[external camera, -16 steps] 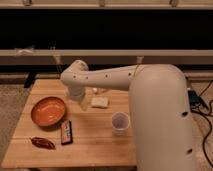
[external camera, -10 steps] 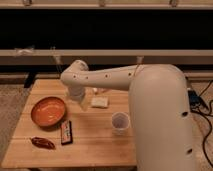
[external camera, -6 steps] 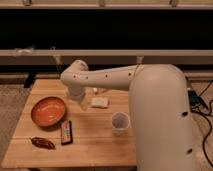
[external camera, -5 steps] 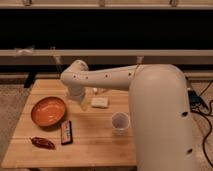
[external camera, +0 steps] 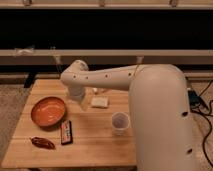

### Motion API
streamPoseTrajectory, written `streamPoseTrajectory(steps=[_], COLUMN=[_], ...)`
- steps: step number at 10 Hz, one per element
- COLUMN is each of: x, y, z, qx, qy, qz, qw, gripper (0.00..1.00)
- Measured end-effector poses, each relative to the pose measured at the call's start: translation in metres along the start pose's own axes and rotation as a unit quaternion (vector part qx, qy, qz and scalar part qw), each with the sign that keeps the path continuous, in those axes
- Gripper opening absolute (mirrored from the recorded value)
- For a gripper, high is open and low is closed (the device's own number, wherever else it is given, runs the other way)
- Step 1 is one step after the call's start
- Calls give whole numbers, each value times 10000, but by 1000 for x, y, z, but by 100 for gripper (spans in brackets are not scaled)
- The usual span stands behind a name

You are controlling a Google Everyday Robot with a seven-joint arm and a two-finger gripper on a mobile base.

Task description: Place the white sponge in the ceramic cup

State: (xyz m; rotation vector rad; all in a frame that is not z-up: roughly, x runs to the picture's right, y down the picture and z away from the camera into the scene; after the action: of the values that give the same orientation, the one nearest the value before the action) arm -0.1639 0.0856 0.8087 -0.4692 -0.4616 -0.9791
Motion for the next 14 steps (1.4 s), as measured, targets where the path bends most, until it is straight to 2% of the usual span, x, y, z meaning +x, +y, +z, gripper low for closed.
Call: streamPoseTrajectory(steps=[5,9,10,13,14], x=[1,39,57,80,89], y=[0,7,16,30,39], z=[0,22,40,60,67], qx=[1,-451,-714,-1030,-1121], qy=[4,30,-7,-52,-46], qz=[6,312,522,887,1115], qw=[10000,9985,9961,9907,9874], gripper=[74,74,74,74,74])
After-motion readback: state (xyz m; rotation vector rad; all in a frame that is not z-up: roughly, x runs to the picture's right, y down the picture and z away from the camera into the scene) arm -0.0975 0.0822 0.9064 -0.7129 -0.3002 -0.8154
